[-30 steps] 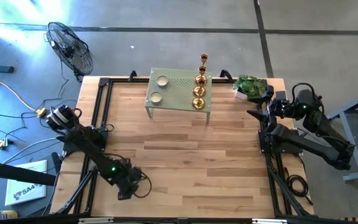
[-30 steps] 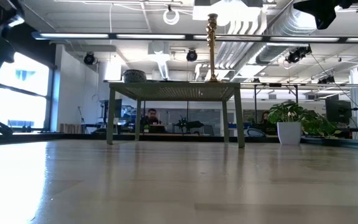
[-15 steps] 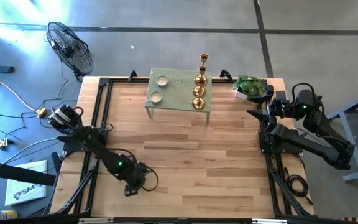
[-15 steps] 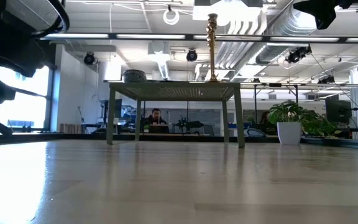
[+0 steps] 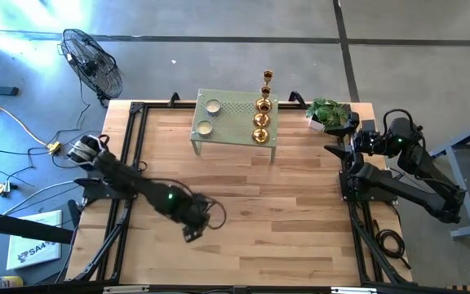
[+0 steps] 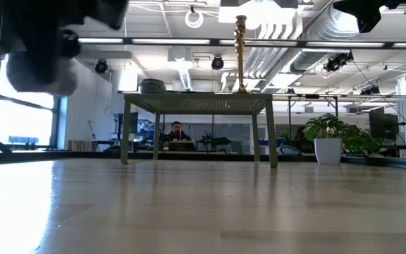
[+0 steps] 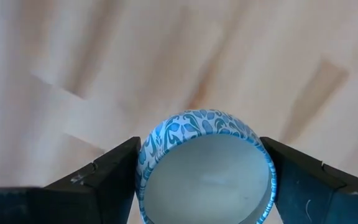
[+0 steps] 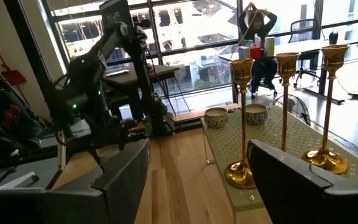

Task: Stock candles and holders on shelf
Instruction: Align the light blue scented candle with the other scented candles on the shelf

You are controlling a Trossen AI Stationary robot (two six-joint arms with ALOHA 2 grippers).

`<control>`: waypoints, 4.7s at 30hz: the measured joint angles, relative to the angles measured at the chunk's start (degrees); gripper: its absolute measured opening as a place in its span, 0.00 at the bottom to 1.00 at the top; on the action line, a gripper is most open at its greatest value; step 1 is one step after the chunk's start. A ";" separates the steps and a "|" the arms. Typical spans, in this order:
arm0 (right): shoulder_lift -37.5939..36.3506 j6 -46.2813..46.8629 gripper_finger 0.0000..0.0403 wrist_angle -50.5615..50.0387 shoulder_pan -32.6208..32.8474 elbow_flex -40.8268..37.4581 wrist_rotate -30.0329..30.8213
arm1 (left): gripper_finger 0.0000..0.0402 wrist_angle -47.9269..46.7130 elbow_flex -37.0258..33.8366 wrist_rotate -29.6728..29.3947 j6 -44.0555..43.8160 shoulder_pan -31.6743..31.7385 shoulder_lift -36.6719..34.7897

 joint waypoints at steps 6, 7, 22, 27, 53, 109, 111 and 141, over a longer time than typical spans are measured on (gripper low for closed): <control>0.00 0.02 0.64 -0.04 -0.02 0.00 -1.14 | 0.71 -8.52 11.25 -6.44 12.78 7.32 -0.07; 0.00 0.12 0.63 -0.07 0.00 0.00 -1.49 | 0.71 -8.65 13.35 -7.51 14.97 8.48 -0.07; -0.02 -1.01 0.57 -3.91 -0.02 -0.02 -1.40 | 0.71 -16.95 39.20 -13.69 30.91 32.41 -0.20; -0.02 -1.07 0.57 -3.89 -0.02 -0.02 -1.22 | 0.71 -15.90 38.42 -6.16 33.77 42.60 -0.20; -0.02 -4.61 0.56 -3.85 -0.02 -0.02 2.71 | 0.71 -1.08 29.80 4.14 43.98 54.23 8.28; -0.02 -4.55 0.56 -4.09 0.00 -0.02 3.24 | 0.71 -4.75 29.54 -0.24 50.07 56.73 10.43; -0.02 -4.55 0.56 -4.07 -0.02 -0.02 3.28 | 0.71 -5.20 29.54 0.35 49.98 57.45 10.40; -0.02 -4.55 0.56 -4.28 -0.01 -0.02 3.28 | 0.71 -8.35 29.52 1.44 48.44 59.56 10.36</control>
